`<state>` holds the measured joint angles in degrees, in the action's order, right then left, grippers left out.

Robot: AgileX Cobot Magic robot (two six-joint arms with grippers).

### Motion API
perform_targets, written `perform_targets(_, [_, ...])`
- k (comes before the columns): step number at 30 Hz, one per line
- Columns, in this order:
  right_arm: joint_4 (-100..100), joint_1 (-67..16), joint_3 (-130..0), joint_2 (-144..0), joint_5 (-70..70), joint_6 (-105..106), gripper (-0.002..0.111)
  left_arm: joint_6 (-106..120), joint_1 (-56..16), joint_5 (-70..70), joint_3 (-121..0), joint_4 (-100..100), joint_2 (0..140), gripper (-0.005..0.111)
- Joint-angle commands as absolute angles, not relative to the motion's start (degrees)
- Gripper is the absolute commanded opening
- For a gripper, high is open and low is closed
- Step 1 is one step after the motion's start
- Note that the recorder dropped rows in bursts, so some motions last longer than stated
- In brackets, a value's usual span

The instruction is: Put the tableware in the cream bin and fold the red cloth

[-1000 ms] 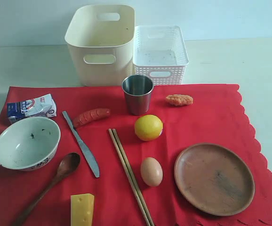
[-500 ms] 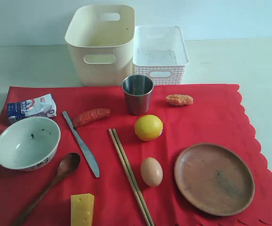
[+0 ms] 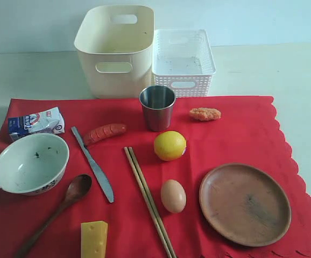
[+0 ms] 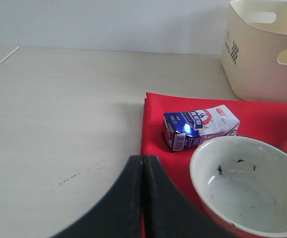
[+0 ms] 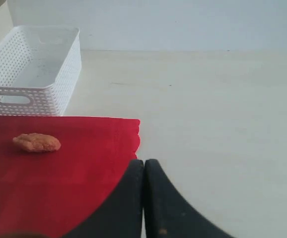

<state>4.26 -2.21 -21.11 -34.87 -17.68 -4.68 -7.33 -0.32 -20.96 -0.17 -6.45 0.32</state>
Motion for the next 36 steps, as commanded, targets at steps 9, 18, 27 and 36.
perform_targets(9, [4.48,-2.01,-25.79,-48.67,-16.17,-4.64,0.0,-7.18,-0.66,-20.46,0.0,-6.36,0.0,0.0])
perform_targets(18, [4.48,-2.01,-25.79,-54.93,-15.77,-4.64,0.0,-7.18,-0.66,-20.46,0.0,-6.36,0.0,0.0])
perform_targets(27, [4.48,-2.01,-25.79,-54.8,-15.19,-4.64,0.0,-7.18,-0.66,-20.46,0.0,-6.36,0.0,0.0])
perform_targets(36, [0.0,-2.01,-25.79,-54.8,-12.57,-7.82,0.0,-7.18,-0.66,-20.46,0.0,-6.36,0.0,0.0])
